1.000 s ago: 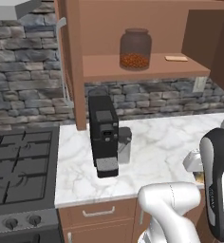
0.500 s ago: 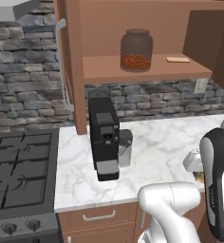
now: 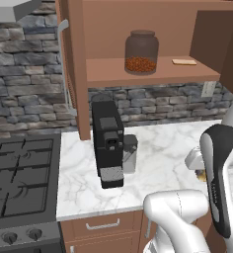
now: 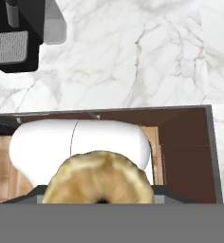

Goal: Pick the candle and jar from the dining table and place them in the open cabinet. Close the cabinet after placing the objects.

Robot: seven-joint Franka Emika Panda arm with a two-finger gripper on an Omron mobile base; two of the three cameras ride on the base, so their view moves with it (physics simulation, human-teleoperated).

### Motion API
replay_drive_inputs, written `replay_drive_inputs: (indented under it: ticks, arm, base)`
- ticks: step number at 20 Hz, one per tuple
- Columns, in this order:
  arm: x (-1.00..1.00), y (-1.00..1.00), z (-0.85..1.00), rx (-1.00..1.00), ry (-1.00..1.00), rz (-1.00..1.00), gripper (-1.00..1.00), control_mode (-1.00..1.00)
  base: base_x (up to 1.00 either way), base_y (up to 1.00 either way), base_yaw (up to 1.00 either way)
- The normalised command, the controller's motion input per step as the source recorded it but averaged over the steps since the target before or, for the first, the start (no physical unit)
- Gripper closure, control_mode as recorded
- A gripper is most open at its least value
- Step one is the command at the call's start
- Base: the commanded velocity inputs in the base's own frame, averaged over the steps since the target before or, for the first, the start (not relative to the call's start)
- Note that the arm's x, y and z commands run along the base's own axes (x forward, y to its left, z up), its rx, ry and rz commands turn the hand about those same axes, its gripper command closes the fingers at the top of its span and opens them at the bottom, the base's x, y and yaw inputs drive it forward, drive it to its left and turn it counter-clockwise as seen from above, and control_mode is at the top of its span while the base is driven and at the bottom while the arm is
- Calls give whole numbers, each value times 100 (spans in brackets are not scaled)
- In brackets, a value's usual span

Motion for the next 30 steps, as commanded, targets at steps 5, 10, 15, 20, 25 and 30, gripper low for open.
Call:
replay_drive_inputs:
  ticks: [5,10,15,20,25,30]
  arm:
    - [4,0,22,-6,-5,3,100,-100]
    - [-1,0,39,-15,-6,8,100,-100]
    - [0,0,37,-3,-9,8,100,-100]
    - [1,-3,28,0,-8,4,100,-100]
    - [2,-1,21,0,-15,3,100,-100]
    - [9,19,19,-3,-22,0,100,-100]
  base:
    - [0,0,0]
    - [0,0,0]
    - [0,0,0]
    - [0,0,0]
    - [0,0,0]
    - [0,0,0]
